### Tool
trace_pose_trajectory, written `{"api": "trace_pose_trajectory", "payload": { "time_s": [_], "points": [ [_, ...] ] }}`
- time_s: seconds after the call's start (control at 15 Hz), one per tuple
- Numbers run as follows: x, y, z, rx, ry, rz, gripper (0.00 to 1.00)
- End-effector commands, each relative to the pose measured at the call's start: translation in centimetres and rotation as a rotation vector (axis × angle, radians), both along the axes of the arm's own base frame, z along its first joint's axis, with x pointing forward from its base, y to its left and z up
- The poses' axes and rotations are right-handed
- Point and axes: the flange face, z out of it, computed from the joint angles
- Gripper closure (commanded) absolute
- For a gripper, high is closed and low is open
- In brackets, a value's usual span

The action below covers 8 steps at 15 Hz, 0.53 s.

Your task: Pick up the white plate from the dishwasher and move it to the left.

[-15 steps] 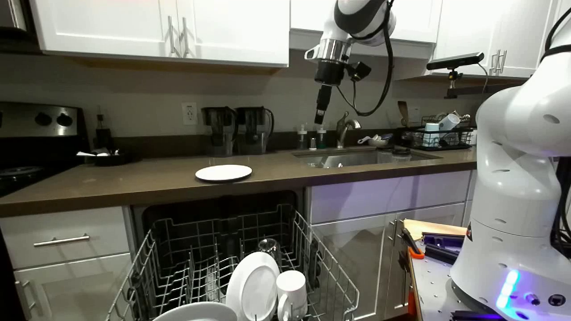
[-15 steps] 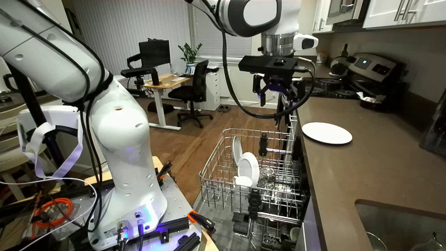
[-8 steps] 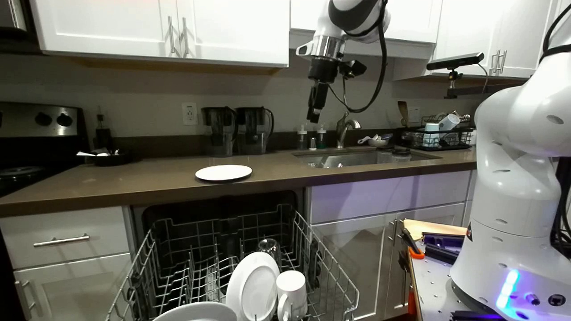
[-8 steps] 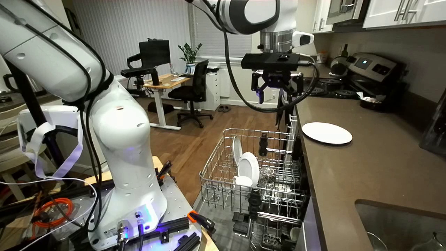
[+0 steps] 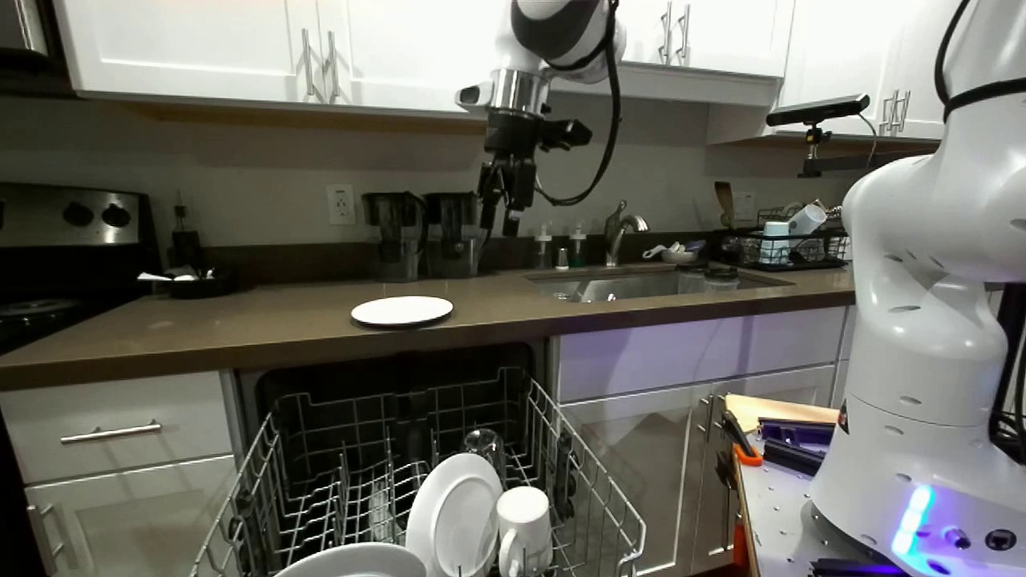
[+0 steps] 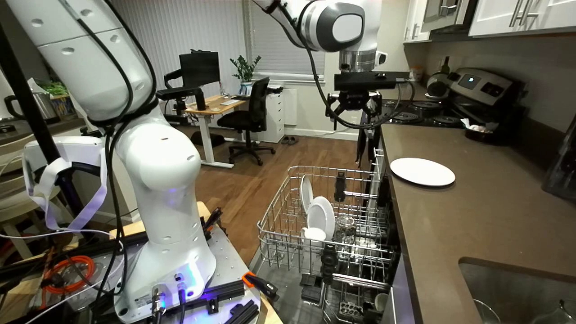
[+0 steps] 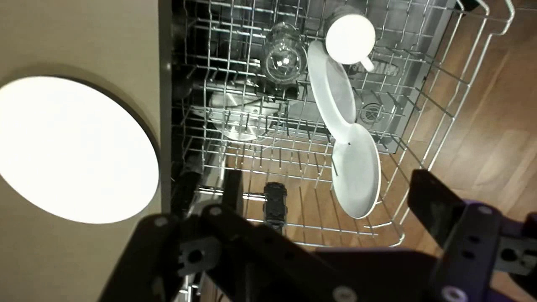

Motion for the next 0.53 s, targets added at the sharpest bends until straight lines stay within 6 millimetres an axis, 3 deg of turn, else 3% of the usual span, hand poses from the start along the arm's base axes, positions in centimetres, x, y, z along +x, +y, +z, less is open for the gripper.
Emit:
{"api": "trace_pose_trajectory", "payload": {
  "time_s": [0.0,0.47],
  "points": [
    [3.6,0.7,-2.7,0.070,0.001,0.183,0.00],
    [7.3,3.5,-9.0,0.259,0.095,0.512,0.00]
  ]
}}
